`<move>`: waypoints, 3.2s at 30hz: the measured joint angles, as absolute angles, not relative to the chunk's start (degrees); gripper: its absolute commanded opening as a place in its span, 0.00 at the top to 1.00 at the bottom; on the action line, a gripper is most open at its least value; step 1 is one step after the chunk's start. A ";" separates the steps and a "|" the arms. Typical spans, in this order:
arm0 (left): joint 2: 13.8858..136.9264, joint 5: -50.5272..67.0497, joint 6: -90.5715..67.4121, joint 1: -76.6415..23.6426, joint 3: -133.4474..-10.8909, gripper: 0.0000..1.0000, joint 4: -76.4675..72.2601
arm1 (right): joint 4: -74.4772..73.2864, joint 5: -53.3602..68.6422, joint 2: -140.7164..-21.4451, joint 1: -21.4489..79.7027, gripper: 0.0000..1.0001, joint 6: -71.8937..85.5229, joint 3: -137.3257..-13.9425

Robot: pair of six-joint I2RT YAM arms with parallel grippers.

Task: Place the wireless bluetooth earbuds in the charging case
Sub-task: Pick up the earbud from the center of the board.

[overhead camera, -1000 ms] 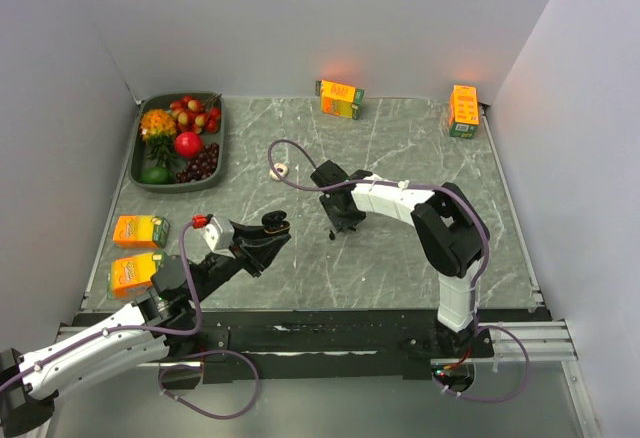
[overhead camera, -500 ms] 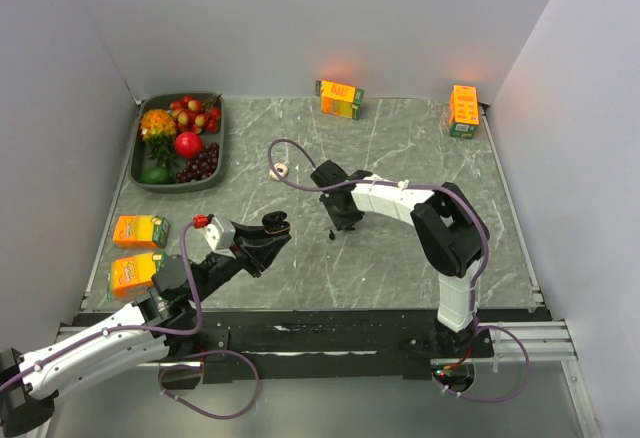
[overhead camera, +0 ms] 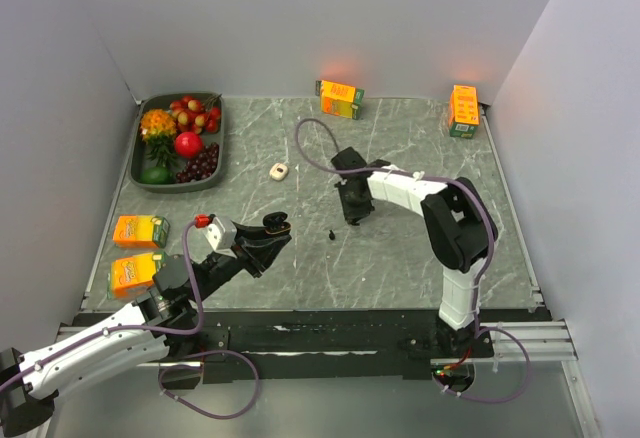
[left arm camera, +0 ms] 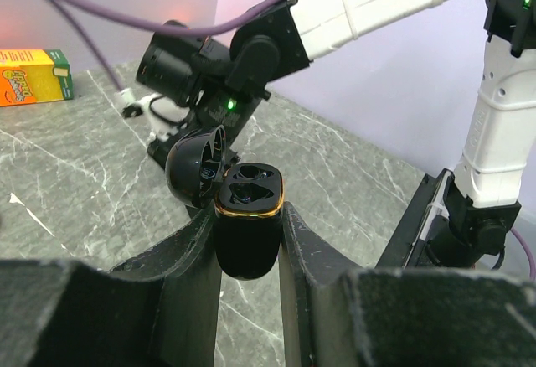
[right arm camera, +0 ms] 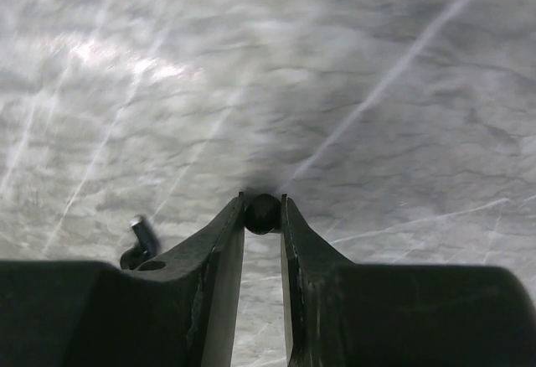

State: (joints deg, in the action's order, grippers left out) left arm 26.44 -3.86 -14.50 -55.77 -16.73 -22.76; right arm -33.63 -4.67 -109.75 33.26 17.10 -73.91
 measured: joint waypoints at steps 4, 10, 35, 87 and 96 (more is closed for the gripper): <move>26.52 -3.88 -14.52 -55.77 -16.73 0.99 -22.76 | -33.19 0.58 -109.62 28.93 0.53 21.67 -73.58; 26.48 -3.88 -14.52 -55.94 -16.73 0.99 -22.74 | -33.34 2.04 -108.49 27.40 0.43 24.25 -73.54; 26.72 -2.76 -14.72 -56.40 -16.73 0.99 -22.52 | -31.18 -10.57 -106.89 36.71 0.50 6.28 -69.76; 26.28 -3.31 -14.94 -57.47 -16.73 0.99 -21.50 | -31.05 3.49 -102.94 29.10 0.31 42.81 -67.72; 26.48 -3.40 -14.96 -57.47 -16.73 0.99 -21.50 | -31.24 -10.17 -92.68 35.53 0.00 28.27 -67.66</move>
State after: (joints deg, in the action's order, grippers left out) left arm 26.48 -3.40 -14.96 -57.47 -16.73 -21.50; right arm -31.24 -10.17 -92.68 35.53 28.27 -67.66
